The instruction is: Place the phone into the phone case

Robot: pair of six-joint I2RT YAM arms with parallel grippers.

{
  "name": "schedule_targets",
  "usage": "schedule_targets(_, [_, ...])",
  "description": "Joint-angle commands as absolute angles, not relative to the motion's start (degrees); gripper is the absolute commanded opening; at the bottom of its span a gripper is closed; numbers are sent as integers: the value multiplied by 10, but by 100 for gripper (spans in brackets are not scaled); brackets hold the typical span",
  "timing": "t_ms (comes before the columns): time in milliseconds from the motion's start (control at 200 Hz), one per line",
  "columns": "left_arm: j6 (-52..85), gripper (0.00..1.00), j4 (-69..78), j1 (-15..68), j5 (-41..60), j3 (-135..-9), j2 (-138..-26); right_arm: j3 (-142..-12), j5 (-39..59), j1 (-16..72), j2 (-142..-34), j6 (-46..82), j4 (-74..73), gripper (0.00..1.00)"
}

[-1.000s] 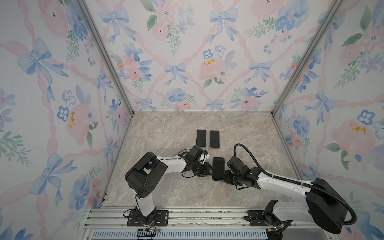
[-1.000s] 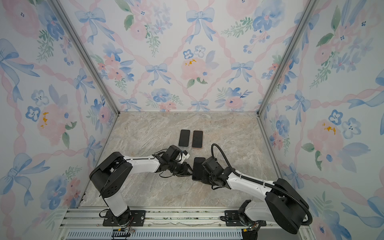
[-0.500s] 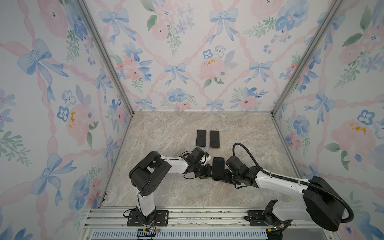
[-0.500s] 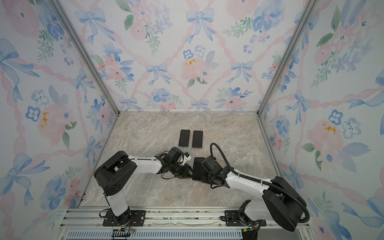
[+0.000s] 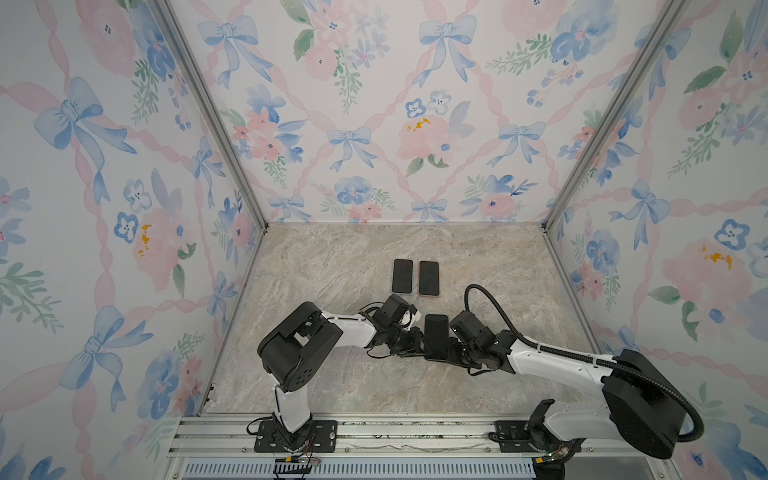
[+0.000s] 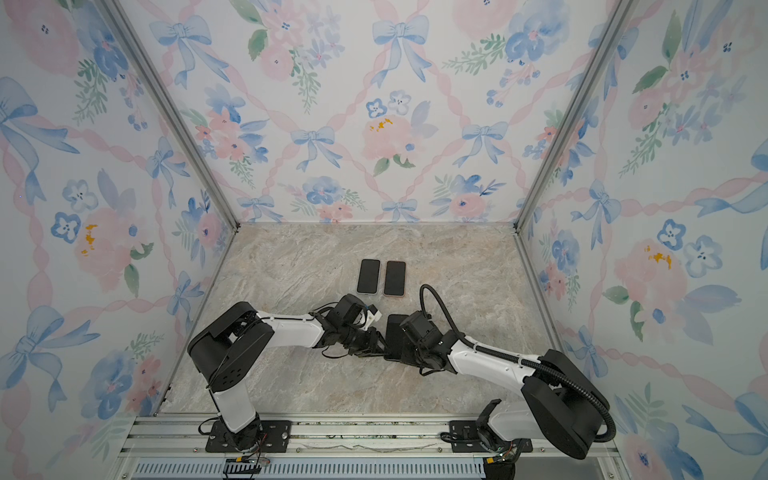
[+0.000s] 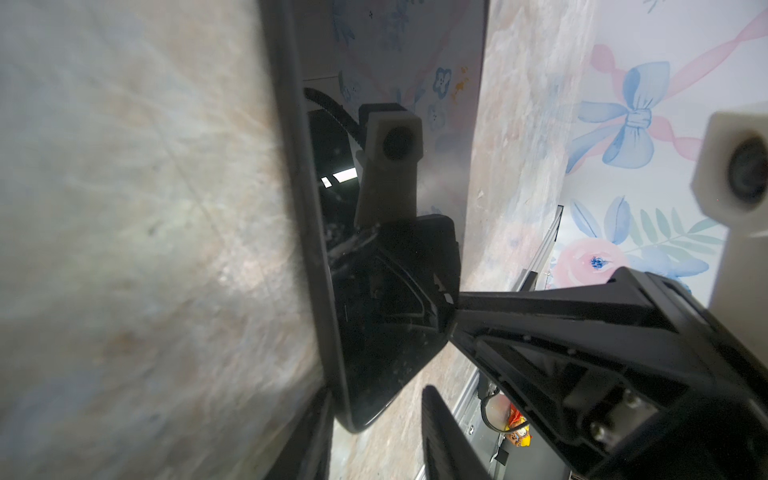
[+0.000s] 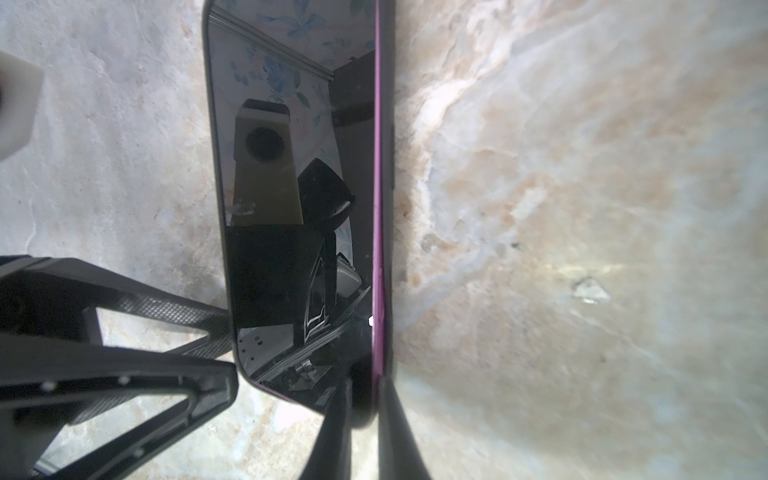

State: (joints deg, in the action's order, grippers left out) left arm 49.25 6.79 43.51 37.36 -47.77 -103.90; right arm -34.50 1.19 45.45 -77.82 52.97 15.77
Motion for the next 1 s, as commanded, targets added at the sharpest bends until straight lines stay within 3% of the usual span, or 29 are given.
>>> schedule_targets(0, [496, 36, 93, 450, 399, -471, -1058, -329, 58, 480, -841, 536, 71, 11])
schedule_targets(535, [509, 35, 114, 454, 406, -467, -1064, -296, 120, 480, -863, 544, -6, 8])
schedule_targets(655, [509, 35, 111, 454, 402, -464, -1058, -315, 116, 471, -855, 526, 41, 6])
schedule_targets(810, [479, 35, 19, 443, 356, -470, -1028, -376, 25, 449, -755, 457, 217, 16])
schedule_targets(995, [449, 33, -132, 442, 273, -507, -1007, -361, 28, 403, -728, 454, 208, 23])
